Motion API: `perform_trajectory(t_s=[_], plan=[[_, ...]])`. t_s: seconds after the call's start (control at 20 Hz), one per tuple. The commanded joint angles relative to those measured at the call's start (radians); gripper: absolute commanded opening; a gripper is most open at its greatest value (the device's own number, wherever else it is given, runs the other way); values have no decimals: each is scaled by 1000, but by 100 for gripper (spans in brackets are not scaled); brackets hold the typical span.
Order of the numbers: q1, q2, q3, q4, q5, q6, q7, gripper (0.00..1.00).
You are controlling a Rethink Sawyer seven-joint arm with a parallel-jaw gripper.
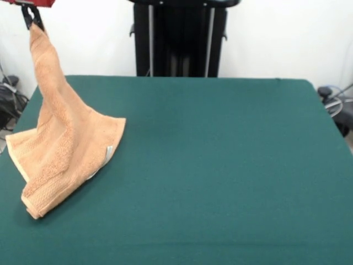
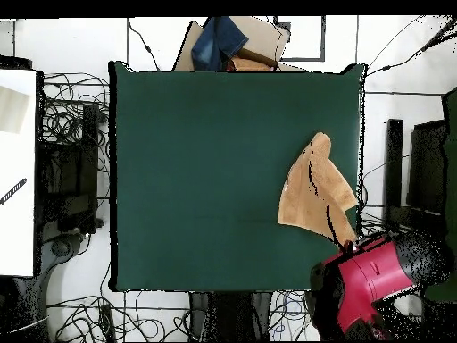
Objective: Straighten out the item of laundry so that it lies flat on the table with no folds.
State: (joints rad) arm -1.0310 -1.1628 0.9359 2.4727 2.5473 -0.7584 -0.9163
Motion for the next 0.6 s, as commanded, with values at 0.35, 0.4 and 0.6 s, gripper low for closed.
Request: perform_trajectory(t_s=[0.35,0.4,0.6], plan=[[104,8,12,88,-94,156,164,0],[116,3,-2,102,-121,182,192,0],[149,-4,-18,119,-128,191,226,0]])
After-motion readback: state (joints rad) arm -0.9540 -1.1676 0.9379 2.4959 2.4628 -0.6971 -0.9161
